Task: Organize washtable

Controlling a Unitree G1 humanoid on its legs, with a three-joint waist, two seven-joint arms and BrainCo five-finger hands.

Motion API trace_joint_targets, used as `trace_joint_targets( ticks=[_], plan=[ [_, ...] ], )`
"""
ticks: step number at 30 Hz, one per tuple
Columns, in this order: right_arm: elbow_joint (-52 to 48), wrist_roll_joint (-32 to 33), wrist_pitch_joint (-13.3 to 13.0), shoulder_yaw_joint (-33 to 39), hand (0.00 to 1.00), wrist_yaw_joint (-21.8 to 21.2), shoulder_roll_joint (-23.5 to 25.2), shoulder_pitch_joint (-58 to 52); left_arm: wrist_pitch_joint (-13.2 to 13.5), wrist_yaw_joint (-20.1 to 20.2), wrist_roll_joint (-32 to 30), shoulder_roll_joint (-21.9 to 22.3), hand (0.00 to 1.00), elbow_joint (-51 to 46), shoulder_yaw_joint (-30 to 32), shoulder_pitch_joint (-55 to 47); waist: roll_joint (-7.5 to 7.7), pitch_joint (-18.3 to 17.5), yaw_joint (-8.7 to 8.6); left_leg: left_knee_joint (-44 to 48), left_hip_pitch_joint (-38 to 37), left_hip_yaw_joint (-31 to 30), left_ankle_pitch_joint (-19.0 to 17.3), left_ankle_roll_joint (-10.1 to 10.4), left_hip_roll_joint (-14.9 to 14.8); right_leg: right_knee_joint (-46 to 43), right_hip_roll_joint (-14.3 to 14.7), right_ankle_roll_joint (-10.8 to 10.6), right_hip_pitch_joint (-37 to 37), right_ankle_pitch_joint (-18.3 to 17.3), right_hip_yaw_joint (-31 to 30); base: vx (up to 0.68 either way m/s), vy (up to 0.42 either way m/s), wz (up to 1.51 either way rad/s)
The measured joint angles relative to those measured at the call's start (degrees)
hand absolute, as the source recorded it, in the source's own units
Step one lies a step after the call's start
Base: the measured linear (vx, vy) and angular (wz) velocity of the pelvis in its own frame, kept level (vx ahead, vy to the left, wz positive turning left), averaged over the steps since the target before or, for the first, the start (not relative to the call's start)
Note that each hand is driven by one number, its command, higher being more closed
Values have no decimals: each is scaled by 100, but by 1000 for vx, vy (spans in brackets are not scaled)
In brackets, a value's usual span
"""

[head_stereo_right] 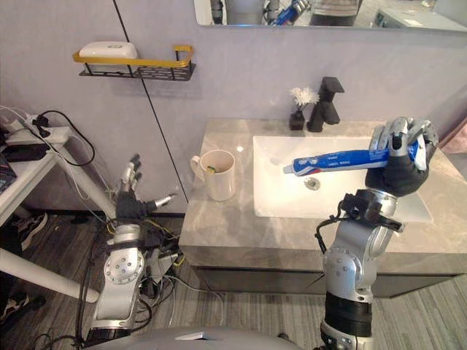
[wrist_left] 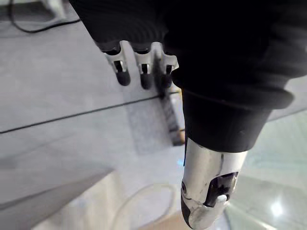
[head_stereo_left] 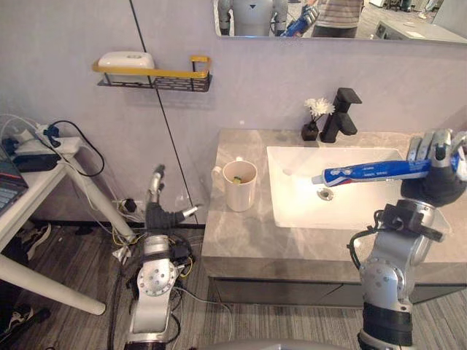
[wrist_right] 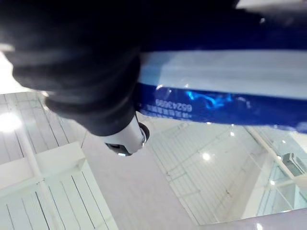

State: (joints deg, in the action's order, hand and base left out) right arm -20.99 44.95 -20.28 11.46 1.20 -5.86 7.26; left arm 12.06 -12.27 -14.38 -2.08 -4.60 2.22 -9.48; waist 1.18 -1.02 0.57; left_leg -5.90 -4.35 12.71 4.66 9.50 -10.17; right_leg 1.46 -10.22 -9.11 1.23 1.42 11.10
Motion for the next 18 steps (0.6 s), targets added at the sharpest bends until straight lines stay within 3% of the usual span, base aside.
trace_joint_targets(
  ticks=[8,13,18],
  plan=[
    [927,122,315,-546,100,-137,-1048,1098,-143,341,-5,-77,0,2516,-47,82,21,13,26,-1,39,-35,0,1,0,1,0,-1,-21,1,23,3,0,1],
    [1184,158,473,-914,100,-291,-1644,1707,-456,551,7,-94,0,3861,-181,-35,56,24,60,-1,112,-39,13,3,-4,7,1,10,-89,11,21,0,0,0],
    [1666,348,632,-1418,100,-381,-2025,2400,-561,645,32,-131,0,4389,-287,-195,110,32,166,11,117,-33,36,11,-26,7,22,47,-103,38,5,0,0,0]
  ],
)
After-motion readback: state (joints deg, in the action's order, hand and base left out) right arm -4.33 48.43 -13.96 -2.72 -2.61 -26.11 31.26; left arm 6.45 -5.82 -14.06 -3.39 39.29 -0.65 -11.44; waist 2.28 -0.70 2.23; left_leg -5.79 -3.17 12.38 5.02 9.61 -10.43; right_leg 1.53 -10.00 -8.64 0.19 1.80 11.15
